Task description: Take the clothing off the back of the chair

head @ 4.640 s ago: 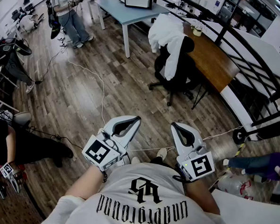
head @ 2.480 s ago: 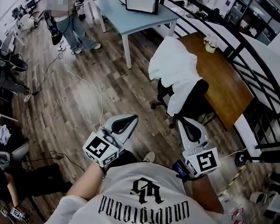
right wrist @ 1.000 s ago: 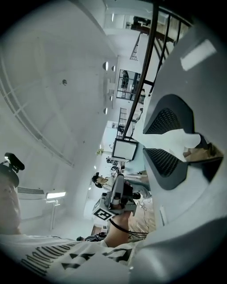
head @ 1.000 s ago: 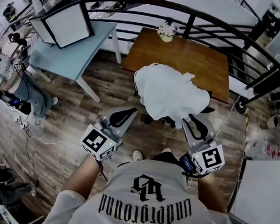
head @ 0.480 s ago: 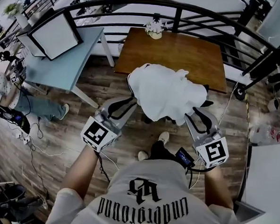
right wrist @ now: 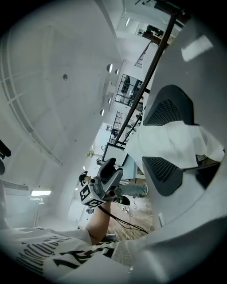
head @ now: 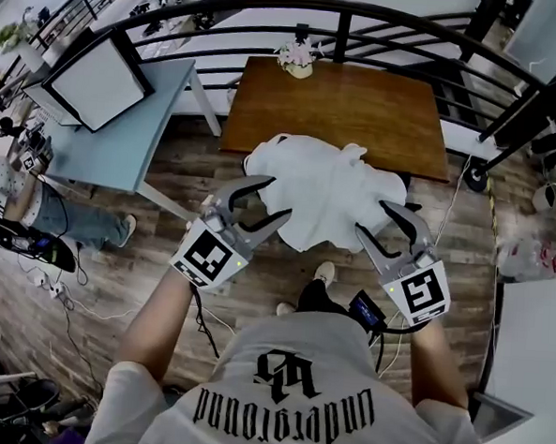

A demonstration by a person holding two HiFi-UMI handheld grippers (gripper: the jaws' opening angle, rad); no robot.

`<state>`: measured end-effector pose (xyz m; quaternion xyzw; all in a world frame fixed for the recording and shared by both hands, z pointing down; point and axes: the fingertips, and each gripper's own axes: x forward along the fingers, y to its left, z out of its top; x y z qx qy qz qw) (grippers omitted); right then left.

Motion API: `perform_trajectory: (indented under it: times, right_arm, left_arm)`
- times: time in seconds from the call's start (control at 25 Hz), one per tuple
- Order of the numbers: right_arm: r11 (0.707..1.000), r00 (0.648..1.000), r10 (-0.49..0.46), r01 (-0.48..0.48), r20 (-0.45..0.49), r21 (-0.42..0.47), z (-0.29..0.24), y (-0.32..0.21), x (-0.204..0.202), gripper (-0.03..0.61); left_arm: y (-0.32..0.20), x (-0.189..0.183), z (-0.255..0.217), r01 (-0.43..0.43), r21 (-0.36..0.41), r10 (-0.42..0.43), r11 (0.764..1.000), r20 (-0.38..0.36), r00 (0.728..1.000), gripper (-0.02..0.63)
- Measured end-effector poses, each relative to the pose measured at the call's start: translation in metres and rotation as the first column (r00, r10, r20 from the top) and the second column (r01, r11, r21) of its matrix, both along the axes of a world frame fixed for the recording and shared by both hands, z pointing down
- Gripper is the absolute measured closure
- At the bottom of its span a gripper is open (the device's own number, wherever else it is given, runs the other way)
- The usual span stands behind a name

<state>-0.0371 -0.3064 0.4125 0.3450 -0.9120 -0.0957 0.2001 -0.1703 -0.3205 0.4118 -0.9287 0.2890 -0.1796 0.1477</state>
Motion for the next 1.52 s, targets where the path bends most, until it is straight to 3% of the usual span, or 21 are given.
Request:
perform_trajectory:
  times: [0.32,0.52,0.92,1.04,1.24,1.36,1.52]
  right_arm:
    - [0.999,0.996,-0.036,0.035,-0.076,-0.013,0.025,-0.029,-0.010,0.308]
    - [0.998,0.988,-0.060,0.055,-0.143,-0.043,0.052,-0.044,-0.014,0.284]
    - [0.997,0.964,-0.065,0.052,-0.257,-0.058,0.075,-0.062,-0.015,0.287]
    - [0.998,0.960,-0.060,0.050,-0.275,-0.046,0.076,-0.063,-0.017,0.291]
    - [0.998,0.963,-0.062,0.052,-0.263,-0.046,0.070,-0.063,-0.019,0.410]
    - [0.997,0.973,-0.064,0.051,-0.220,-0.064,0.065,-0.062,-0.021,0.430]
    - [0.997,0.985,-0.061,0.054,-0.159,-0.051,0.055,-0.057,-0.020,0.474]
  left_arm:
    - [-0.038,0.015,0.023,-0.043,-0.022,0.047,0.999,0.177,0.983,0.239]
    - [-0.055,0.033,0.040,-0.095,-0.013,0.095,0.995,0.254,0.963,0.225]
    - [-0.079,0.055,0.062,-0.139,-0.063,0.152,0.988,0.312,0.938,0.227]
    - [-0.080,0.056,0.067,-0.148,-0.080,0.166,0.986,0.322,0.932,0.245]
    - [-0.076,0.054,0.069,-0.170,-0.114,0.198,0.979,0.316,0.928,0.323]
    - [-0.074,0.053,0.066,-0.171,-0.123,0.201,0.978,0.303,0.932,0.354]
    - [-0.069,0.051,0.054,-0.164,-0.143,0.192,0.976,0.211,0.958,0.413]
